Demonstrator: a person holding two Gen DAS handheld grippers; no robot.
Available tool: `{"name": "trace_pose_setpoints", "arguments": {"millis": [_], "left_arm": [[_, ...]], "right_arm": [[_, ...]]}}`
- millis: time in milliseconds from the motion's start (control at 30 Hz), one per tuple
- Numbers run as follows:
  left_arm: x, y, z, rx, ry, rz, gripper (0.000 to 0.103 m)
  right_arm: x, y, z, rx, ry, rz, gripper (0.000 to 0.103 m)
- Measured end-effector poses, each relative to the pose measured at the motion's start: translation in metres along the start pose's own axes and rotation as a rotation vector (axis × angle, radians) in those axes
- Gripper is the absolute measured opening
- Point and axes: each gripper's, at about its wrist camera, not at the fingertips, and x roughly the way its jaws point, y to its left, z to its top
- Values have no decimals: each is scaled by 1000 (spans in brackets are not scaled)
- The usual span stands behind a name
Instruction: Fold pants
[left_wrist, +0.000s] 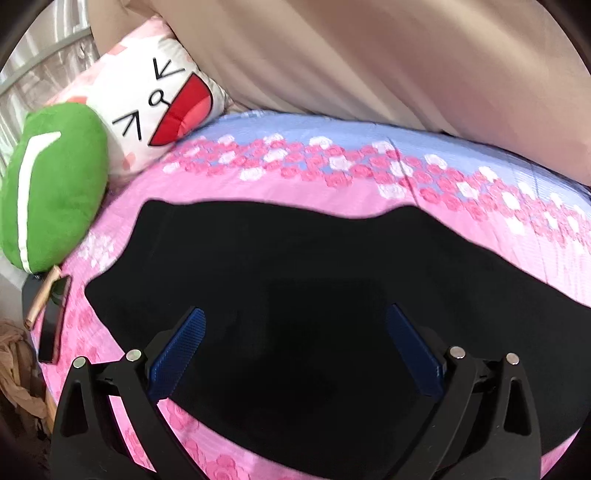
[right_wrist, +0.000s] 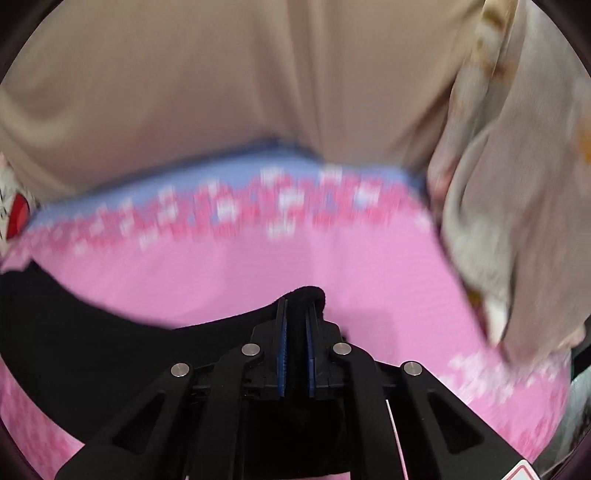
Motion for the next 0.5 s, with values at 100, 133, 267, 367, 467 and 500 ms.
{"name": "trace_pose_setpoints", "arguments": {"millis": [100, 133, 267, 367, 467, 500], "left_arm": [[4, -4, 8, -1, -34, 37, 97], [7, -4, 8, -5, -34, 46, 97], [28, 0, 5, -11, 7, 69, 97], [36, 11, 2, -15, 24, 70, 97], [35, 29, -2, -31, 15, 52, 97], [34, 34, -3, -39, 13, 47, 97]], "right_arm": [[10, -8, 3, -11, 10, -41, 7], [26, -11, -9, -10, 64, -56, 8], [53, -10, -48, 11, 115, -140, 37], [19, 11, -36, 11, 30, -220, 40], [-9, 80, -14, -45, -16, -16, 40], [-11, 114, -8, -79, -17, 75, 42]]}}
